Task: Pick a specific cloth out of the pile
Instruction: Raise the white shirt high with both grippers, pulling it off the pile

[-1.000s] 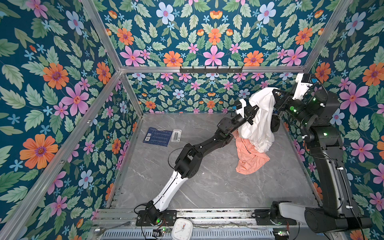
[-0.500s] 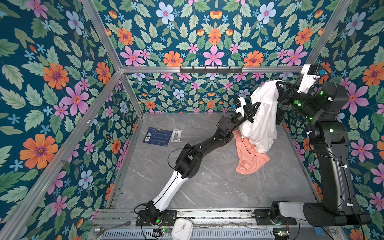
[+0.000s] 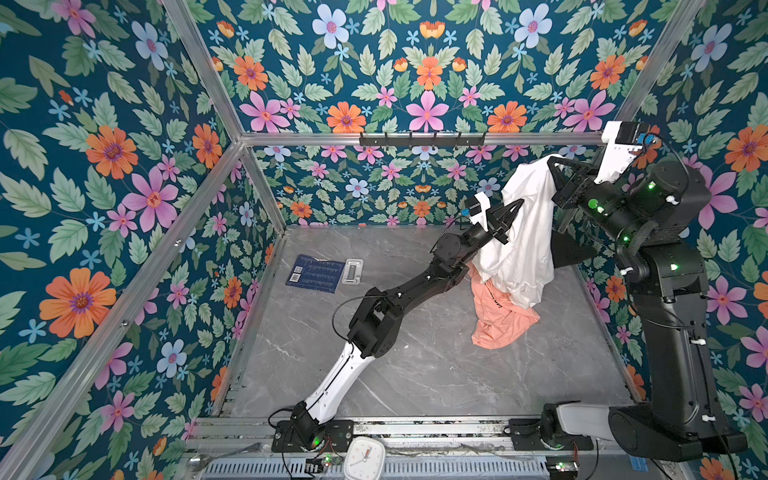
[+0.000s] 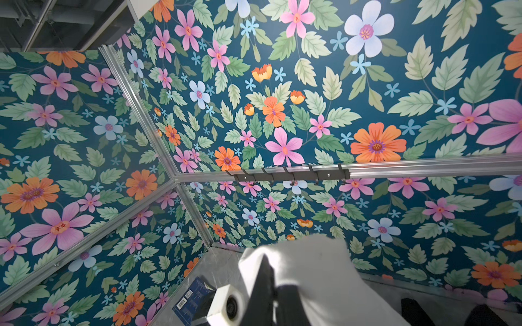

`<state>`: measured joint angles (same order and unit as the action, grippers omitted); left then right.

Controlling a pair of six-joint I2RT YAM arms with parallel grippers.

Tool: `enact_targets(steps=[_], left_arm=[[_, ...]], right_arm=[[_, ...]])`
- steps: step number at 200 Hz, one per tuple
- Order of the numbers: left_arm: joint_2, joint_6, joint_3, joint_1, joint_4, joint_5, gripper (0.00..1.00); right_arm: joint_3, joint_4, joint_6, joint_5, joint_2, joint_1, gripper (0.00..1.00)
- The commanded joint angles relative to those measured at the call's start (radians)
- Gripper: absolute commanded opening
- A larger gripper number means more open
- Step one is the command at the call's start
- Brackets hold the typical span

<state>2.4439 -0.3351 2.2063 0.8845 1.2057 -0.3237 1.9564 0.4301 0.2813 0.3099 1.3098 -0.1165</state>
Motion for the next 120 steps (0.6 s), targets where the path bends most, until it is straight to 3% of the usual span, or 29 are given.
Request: enact_targets(steps=[1, 120], left_arm=[[-0.025, 0.032, -0.014, 0.001, 0.037, 0.003, 0.00], [-0.114, 0.084, -0.079, 0.000, 0.075, 0.004, 0.00]], right_arm=[[0.012, -0.024, -0.016, 0.001, -0.001, -0.003, 0.00], [0.106, 0.005, -0.015, 0.011, 0.032, -0.024, 0.00]])
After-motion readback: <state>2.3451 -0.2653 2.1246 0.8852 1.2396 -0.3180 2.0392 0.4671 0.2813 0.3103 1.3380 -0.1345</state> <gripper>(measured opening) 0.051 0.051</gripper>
